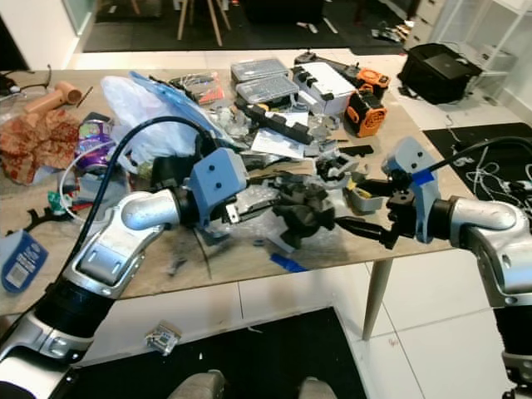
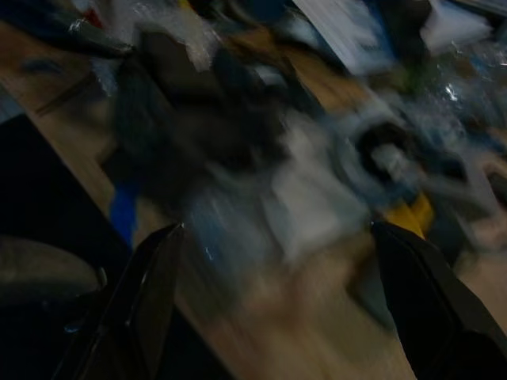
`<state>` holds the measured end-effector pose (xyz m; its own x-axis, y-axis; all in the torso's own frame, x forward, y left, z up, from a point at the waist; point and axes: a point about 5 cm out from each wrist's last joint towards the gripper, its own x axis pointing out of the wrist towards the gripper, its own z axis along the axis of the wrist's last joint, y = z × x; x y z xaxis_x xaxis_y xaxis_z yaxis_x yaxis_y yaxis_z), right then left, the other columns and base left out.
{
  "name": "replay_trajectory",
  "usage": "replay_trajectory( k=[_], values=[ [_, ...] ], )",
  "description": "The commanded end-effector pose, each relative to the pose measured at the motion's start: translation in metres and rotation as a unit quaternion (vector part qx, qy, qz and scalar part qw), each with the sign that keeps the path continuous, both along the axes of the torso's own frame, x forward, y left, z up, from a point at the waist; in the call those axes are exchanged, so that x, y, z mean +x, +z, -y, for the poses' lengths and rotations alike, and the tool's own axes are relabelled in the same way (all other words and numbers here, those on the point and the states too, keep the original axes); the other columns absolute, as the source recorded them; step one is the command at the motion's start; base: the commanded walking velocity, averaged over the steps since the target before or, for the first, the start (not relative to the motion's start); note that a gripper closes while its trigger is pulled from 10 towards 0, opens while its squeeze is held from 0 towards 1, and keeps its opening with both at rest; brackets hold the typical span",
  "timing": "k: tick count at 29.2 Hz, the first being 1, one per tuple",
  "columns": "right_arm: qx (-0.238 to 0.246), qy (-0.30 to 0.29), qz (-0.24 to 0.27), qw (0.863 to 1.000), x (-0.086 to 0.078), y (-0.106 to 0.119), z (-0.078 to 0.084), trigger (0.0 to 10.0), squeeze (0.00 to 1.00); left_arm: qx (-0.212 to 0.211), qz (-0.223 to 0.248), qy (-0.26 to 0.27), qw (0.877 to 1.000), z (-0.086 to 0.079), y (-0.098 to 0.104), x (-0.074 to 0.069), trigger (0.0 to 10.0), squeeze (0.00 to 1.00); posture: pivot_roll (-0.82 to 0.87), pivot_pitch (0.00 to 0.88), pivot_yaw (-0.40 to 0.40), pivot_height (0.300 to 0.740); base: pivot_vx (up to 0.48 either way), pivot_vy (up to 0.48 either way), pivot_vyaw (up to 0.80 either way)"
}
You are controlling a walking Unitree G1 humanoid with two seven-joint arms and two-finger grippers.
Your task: Picking trash to rubbish bin
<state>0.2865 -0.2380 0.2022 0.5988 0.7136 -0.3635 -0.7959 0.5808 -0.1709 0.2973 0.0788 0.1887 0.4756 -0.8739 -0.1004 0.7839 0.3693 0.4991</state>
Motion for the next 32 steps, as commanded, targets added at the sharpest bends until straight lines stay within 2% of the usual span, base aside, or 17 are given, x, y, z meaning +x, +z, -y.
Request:
replay_trajectory(
  k=[1, 7, 11, 14, 15, 19, 21, 25, 29, 31, 32],
  values=[
    [-0.004, -0.004, -0.007, 1.000, 0.000, -0.003, 0.000, 10.0, 0.00, 0.004, -0.004, -0.013, 1.000, -0.003, 0.001, -0.001, 10.0, 0.00, -0.08, 0.000, -0.010, 0.740, 0.000, 0.000, 0.00],
    [-0.004, -0.009, -0.008, 1.000, 0.001, -0.003, 0.000, 10.0, 0.00, 0.023, 0.001, -0.005, 1.000, -0.007, 0.000, 0.004, 10.0, 0.00, -0.08, 0.000, -0.007, 0.740, 0.000, 0.000, 0.00],
    [-0.003, -0.014, -0.008, 1.000, 0.001, -0.002, -0.001, 10.0, 0.00, 0.059, 0.015, 0.004, 0.998, -0.007, -0.005, 0.009, 10.0, 0.00, -0.08, 0.000, -0.007, 0.740, 0.000, 0.000, 0.00],
    [-0.003, -0.014, -0.008, 1.000, 0.001, -0.002, -0.001, 10.0, 0.00, 0.067, 0.020, 0.007, 0.998, -0.007, -0.005, 0.010, 10.0, 0.00, -0.08, 0.000, -0.007, 0.740, 0.000, 0.000, 0.00],
    [-0.002, -0.016, -0.008, 1.000, 0.002, -0.003, -0.002, 10.0, 0.00, 0.091, 0.028, 0.014, 0.995, -0.007, -0.008, 0.014, 10.0, 0.00, -0.08, 0.000, -0.008, 0.740, 0.000, 0.000, 0.00],
    [0.000, -0.016, -0.010, 1.000, 0.002, -0.004, -0.003, 10.0, 0.00, 0.111, 0.032, 0.019, 0.993, -0.006, -0.009, 0.017, 10.0, 0.00, -0.08, 0.000, -0.005, 0.740, 0.000, 0.000, 0.00],
    [0.000, -0.017, -0.011, 1.000, 0.002, -0.005, -0.005, 10.0, 0.00, 0.126, 0.029, 0.012, 0.992, -0.001, -0.012, 0.019, 10.0, 0.00, -0.08, 0.000, 0.001, 0.740, 0.000, 0.000, 0.00],
    [0.001, -0.020, -0.012, 1.000, 0.002, -0.005, -0.005, 10.0, 0.00, 0.157, 0.030, -0.002, 0.987, 0.000, -0.017, 0.019, 10.0, 0.00, -0.09, 0.000, 0.004, 0.740, 0.000, 0.000, 0.00],
    [0.000, -0.027, -0.013, 1.000, 0.002, -0.005, -0.003, 10.0, 0.00, 0.153, 0.021, -0.023, 0.988, -0.005, -0.012, 0.016, 10.0, 0.00, -0.09, 0.000, 0.002, 0.740, 0.000, 0.000, 0.00],
    [0.000, -0.029, -0.013, 0.999, 0.003, -0.006, -0.003, 10.0, 0.00, 0.157, 0.012, -0.058, 0.986, -0.012, -0.006, 0.010, 10.0, 0.00, -0.08, 0.000, 0.002, 0.740, 0.000, 0.000, 0.00],
    [0.000, -0.029, -0.013, 0.999, 0.003, -0.006, -0.003, 10.0, 0.00, 0.157, 0.012, -0.058, 0.986, -0.012, -0.006, 0.010, 10.0, 0.00, -0.08, 0.000, 0.002, 0.740, 0.000, 0.000, 0.00]
  ],
)
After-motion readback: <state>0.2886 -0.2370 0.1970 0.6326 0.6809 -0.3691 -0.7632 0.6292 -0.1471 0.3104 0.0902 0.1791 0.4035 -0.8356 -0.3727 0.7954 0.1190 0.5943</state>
